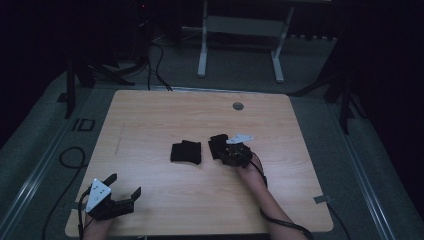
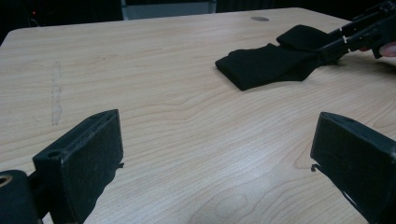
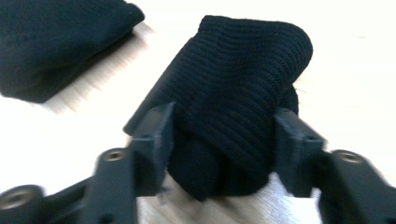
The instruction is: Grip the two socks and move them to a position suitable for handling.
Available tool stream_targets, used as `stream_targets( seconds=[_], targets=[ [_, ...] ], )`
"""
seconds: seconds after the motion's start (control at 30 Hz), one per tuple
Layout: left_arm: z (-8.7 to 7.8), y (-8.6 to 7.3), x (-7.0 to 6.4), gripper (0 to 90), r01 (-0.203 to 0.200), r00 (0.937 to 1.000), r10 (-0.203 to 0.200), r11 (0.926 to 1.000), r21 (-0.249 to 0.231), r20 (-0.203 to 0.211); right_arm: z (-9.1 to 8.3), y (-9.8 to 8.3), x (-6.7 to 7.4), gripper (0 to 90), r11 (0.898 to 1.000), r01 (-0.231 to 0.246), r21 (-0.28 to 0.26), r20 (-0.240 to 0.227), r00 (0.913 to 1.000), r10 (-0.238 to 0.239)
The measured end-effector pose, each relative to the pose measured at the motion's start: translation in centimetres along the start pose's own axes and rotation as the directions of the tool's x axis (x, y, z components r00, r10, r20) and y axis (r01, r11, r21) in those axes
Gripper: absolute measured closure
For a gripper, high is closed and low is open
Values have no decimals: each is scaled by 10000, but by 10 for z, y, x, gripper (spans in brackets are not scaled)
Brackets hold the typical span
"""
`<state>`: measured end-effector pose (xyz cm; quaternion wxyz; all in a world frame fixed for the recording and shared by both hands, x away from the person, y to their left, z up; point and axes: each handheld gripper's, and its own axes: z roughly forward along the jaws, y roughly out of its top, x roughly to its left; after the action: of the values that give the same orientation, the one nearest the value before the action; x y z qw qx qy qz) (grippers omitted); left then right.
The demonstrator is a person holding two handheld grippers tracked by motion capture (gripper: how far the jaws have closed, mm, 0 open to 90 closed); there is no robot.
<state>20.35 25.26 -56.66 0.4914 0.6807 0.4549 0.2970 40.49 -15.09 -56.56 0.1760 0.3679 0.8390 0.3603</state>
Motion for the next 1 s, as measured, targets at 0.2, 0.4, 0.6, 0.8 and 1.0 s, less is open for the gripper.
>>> stream_targets(
  seconds=[0.2,0.4,0.6,0.8,1.0],
  targets=[
    [1,0,-1,30,91,9999,-91,9999,42,-146,0,3,2,740,9999,-93,137,-322,9994,98],
    [3,2,-1,40,738,9967,-750,9966,364,311,-7,6,-1,764,9989,-422,191,-331,9985,428],
    [9,8,-6,60,1204,9880,-1282,9886,900,861,-29,7,0,767,9997,-183,-163,-403,9990,176],
    [15,21,-29,79,442,9843,-657,9904,1311,1641,-58,9,8,767,9977,284,-620,-433,9986,-311],
    [26,40,-59,114,-441,9681,146,9926,1128,2500,-87,8,22,766,9894,992,-1057,-387,9939,-1037]
  ],
)
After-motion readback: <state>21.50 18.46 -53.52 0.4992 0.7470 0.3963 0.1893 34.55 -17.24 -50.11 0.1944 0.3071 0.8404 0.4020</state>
